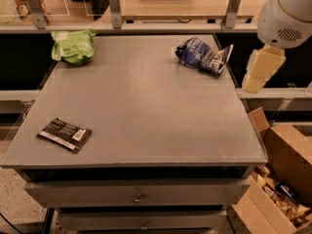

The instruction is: Pick blue chip bag

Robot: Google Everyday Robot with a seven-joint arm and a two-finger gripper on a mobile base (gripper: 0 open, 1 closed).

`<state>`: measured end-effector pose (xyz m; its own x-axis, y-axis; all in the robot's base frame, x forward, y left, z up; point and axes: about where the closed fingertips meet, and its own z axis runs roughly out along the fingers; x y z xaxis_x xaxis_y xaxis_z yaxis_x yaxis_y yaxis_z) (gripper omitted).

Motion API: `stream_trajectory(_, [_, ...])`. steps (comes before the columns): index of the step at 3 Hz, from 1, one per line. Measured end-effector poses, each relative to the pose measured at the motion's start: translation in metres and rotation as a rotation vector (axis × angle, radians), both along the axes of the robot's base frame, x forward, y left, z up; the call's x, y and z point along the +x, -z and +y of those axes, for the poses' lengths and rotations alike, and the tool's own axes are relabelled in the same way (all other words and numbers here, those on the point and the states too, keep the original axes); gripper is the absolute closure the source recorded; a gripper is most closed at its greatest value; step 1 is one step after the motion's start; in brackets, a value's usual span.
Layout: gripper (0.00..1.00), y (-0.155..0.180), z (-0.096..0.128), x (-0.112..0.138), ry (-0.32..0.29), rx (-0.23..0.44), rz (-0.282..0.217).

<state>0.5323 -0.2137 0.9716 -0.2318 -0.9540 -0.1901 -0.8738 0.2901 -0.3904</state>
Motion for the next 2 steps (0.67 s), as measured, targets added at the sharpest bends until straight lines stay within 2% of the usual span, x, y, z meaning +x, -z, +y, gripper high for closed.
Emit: stream_trajectory(2, [0.0, 0.016, -0.016, 0.121, 0.059, -0.034, -0.094])
